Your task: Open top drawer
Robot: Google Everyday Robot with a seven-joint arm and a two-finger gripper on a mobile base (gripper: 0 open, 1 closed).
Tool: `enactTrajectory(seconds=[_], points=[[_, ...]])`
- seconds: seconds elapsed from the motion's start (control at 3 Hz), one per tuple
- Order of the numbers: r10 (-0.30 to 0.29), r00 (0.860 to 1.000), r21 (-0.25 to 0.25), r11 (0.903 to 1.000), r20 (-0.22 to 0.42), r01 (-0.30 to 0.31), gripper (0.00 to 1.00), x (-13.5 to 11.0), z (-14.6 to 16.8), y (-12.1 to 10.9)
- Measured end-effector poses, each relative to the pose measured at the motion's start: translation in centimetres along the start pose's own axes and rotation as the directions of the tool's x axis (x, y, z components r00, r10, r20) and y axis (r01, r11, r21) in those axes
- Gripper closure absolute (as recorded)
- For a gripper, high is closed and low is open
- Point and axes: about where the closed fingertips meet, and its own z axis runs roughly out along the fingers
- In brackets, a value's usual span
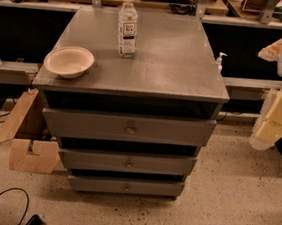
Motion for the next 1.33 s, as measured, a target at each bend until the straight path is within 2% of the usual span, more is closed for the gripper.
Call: enactTrajectory(seconds=[0.33, 0.67, 1.0, 1.33], points=[[-0.002, 1.0, 0.001, 1.0, -0.001, 0.002, 0.0, -0.1, 0.2, 0.1], [-0.016, 1.0, 0.01, 0.9998, -0.008, 0.016, 0.0, -1.1, 2.4, 0.9], [-0.054, 0.999, 0.033, 0.998, 0.0, 0.053, 0.0, -1.2, 5.5, 3.1], [-0.118, 0.993, 0.047, 0.9918, -0.016, 0.119, 0.0, -0.4, 11.5, 4.7]])
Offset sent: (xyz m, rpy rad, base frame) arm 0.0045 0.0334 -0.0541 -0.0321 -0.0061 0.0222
